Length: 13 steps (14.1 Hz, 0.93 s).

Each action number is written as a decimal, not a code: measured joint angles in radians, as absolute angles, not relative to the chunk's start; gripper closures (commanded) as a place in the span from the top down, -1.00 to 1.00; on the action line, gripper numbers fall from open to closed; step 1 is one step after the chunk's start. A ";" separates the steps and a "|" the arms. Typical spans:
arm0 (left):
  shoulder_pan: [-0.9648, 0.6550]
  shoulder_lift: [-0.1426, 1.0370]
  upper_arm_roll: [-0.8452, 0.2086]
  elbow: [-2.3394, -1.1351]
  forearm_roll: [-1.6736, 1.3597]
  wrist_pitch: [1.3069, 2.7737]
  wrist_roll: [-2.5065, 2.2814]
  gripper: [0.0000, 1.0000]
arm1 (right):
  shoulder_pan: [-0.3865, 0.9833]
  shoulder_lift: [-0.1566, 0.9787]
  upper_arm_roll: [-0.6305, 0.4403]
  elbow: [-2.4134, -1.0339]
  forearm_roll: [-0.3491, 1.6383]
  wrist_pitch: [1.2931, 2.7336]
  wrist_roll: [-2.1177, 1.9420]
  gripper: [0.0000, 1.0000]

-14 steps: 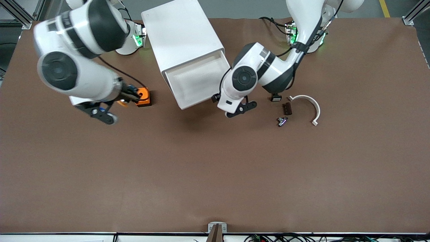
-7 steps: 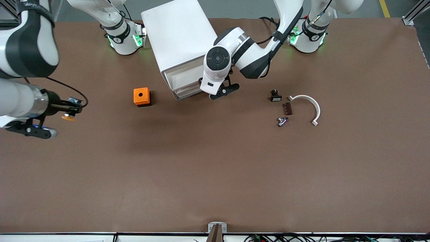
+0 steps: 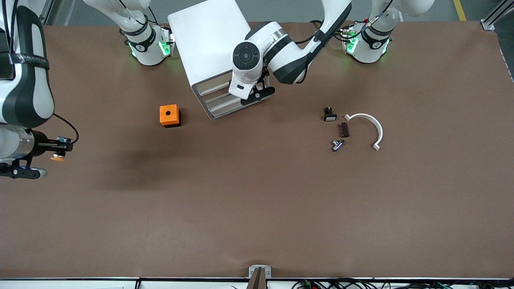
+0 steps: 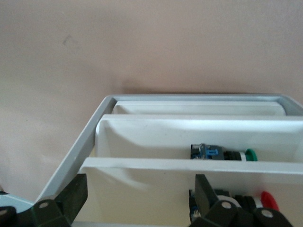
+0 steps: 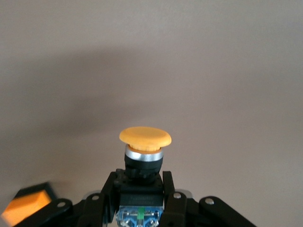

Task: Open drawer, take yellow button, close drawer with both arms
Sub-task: 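Push the drawer shut with the left gripper while the right gripper carries the button, then lower the button onto the table with the right gripper while the left gripper withdraws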

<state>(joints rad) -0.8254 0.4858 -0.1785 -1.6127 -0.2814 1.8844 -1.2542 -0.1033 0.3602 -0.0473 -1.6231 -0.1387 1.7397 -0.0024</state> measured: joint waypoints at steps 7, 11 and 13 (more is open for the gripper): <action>-0.815 0.463 -0.173 -1.606 -0.233 1.863 -1.259 1.00 | -0.208 0.543 -0.047 -1.671 -0.147 2.056 -0.179 -0.56; -0.708 0.378 -0.170 -1.600 -0.106 1.820 -1.257 1.00 | -0.210 0.611 -0.042 -1.670 -0.148 2.132 -0.186 -0.56; -0.642 0.326 -0.169 -1.597 -0.058 1.797 -1.237 1.00 | -0.210 0.632 -0.042 -1.670 -0.148 2.168 -0.198 -0.56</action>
